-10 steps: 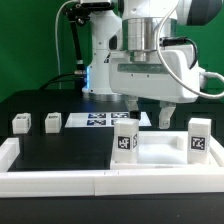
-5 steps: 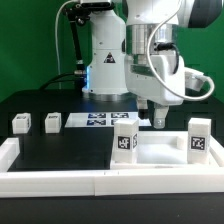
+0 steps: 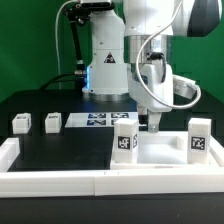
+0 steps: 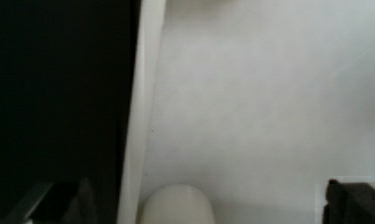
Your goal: Assemble square table
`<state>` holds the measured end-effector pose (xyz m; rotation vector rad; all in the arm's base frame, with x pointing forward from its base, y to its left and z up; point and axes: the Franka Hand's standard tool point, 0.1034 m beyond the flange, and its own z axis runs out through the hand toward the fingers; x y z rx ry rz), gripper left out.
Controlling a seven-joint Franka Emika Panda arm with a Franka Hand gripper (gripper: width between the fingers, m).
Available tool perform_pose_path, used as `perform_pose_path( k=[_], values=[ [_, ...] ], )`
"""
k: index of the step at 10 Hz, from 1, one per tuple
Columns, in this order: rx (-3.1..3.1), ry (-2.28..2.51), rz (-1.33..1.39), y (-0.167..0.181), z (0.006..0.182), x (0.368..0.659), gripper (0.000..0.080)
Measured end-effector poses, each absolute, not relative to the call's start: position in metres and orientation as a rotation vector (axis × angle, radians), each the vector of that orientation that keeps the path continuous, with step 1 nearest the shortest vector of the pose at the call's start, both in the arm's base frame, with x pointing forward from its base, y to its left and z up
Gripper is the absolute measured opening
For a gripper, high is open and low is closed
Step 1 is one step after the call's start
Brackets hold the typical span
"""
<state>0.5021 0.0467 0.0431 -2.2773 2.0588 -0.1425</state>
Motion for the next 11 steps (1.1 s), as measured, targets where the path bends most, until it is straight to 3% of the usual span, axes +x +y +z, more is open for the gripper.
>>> perform_pose_path(
  k=[2,8,10,11],
  values=[
    [-2.252,2.082,-0.146,0.046,0.042,0.501,0.0648],
    [-2.185,2.185,-0.130,0.055,0.016,0.482,0.0648],
    [-2.194,2.175,-0.110,0.055,0.018,0.486,0.0648],
    [-2.196,2.175,-0.098,0.053,0.018,0.487,0.0519]
  ],
)
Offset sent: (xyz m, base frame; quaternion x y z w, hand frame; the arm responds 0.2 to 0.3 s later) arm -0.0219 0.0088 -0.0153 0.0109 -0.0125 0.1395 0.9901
